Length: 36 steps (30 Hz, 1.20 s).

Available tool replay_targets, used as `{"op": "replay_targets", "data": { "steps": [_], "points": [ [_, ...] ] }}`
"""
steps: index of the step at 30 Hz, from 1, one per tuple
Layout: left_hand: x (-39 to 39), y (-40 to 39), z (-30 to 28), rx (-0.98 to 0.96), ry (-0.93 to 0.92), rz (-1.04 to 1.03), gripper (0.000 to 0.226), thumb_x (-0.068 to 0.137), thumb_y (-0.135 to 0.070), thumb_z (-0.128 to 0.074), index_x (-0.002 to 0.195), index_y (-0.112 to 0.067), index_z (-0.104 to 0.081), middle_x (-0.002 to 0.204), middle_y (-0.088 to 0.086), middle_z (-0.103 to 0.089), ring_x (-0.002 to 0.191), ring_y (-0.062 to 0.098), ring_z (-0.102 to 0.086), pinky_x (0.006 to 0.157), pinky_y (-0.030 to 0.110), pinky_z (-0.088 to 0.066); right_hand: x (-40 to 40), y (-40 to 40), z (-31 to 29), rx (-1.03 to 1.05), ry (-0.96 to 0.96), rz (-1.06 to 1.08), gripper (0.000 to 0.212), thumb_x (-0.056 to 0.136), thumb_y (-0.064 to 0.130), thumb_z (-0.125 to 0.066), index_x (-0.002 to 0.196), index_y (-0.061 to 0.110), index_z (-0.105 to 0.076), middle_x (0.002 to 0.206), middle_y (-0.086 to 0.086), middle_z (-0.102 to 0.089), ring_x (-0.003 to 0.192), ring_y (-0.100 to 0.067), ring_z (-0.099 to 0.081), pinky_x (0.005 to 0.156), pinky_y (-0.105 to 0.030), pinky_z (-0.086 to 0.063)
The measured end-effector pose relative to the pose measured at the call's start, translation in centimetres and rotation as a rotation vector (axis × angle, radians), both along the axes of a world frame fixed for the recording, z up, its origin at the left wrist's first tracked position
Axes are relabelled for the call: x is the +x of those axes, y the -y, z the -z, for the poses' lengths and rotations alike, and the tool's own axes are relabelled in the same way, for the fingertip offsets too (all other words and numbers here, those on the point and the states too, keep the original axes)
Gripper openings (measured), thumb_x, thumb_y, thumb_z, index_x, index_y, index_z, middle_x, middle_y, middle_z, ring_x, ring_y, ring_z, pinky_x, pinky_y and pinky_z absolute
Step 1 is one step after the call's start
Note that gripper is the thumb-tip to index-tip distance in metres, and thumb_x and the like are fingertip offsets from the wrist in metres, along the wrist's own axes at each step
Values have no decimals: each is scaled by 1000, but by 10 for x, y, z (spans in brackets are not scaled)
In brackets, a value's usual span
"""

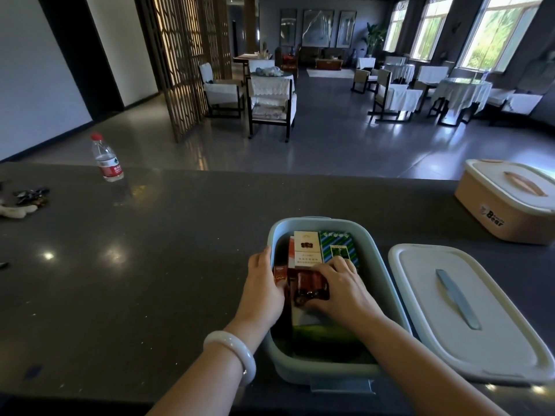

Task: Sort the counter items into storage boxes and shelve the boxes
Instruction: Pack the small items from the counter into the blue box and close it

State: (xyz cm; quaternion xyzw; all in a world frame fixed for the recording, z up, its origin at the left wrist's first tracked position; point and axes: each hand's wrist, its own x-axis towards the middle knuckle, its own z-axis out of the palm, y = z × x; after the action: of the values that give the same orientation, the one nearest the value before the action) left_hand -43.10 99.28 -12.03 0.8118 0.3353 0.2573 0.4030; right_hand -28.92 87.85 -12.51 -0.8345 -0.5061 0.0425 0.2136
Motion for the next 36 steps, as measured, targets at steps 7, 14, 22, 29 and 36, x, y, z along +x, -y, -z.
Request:
{"op": "replay_targets", "data": {
  "steps": [7, 14, 22, 29, 36],
  "points": [
    [-1, -1, 1, -3, -9, -3, 61, 93, -16, -60, 145, -27, -30, 134, -7, -35, 98, -1, -47, 64, 3, -39, -2, -2, 0, 20, 8, 39, 72, 65, 56, -76, 124, 27, -46, 114, 13, -39, 112, -10, -36, 100, -36, -42],
    [-1, -1, 0, -7, -7, 0, 59, 92, -17, -61, 142, -30, -32, 125, -14, -34, 86, -11, -46, 60, 0, -40, -3, -1, -4, 14, -7, 50, 69, 66, 54, -78, 122, 27, -47, 114, 12, -38, 110, -9, -36, 99, -35, -43],
    [0, -3, 2, 1, -27, 9, 60, 92, -21, -61, 143, -30, -30, 122, -16, -32, 86, -11, -46, 62, -5, -37, -6, 2, -9, 31, -37, 66, 70, 68, 62, -72, 122, 27, -47, 117, 11, -41, 111, -9, -36, 100, -34, -41],
    [-6, -16, -12, 98, -101, 72, 45, 91, -36, -60, 132, -29, -42, 121, -13, -37, 88, -4, -50, 63, 10, -40, -7, -14, -26, 61, -25, 36, 55, 84, 47, -64, 129, 22, -46, 124, 8, -42, 123, -13, -34, 103, -35, -39],
    [-64, -66, -31, 439, -460, -103, 52, 94, -37, -54, 141, -19, -40, 140, 3, -38, 127, 22, -43, 104, 38, -38, -39, -87, -61, 70, 40, -218, 46, 90, 39, -61, 131, 24, -48, 129, 5, -43, 125, -15, -36, 104, -33, -35]
  ]
}}
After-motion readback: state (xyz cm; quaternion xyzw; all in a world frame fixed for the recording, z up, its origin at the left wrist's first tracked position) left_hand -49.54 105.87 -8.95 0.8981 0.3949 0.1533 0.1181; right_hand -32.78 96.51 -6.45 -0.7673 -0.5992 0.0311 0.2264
